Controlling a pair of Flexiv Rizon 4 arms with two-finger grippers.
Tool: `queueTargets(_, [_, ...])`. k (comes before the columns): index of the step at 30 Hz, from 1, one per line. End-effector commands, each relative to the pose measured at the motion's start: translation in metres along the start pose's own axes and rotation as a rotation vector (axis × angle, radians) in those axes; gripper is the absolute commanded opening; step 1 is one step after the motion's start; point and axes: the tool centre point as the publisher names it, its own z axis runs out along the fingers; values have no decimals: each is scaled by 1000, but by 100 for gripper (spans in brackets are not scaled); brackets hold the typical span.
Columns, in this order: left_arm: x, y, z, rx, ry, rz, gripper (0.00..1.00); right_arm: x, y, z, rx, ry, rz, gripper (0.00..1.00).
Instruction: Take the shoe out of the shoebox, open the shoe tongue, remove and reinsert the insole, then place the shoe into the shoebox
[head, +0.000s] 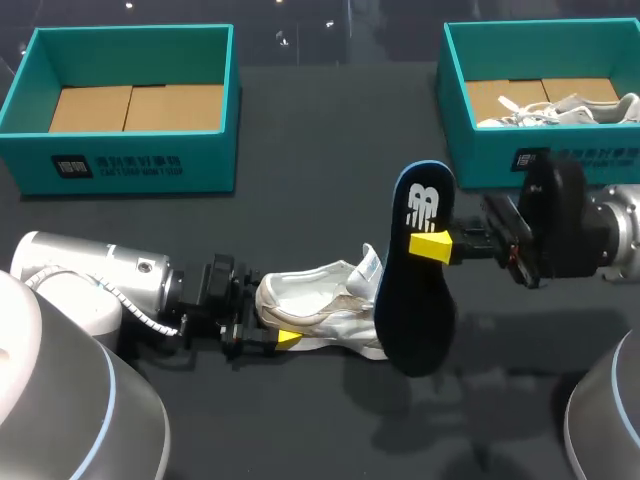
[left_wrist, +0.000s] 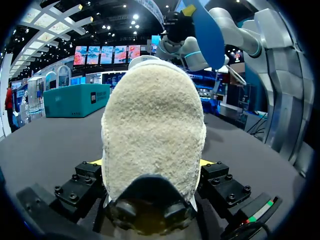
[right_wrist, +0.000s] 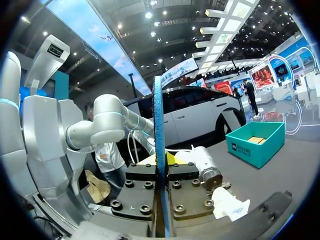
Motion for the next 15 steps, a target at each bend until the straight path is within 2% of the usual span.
queueTargets(1, [-1, 0, 1, -2, 0, 0, 0, 14, -6, -1, -4, -109, 5, 0])
queueTargets(15, [-1, 0, 1, -2, 0, 0, 0, 21, -8, -6, 8, -145, 6, 0])
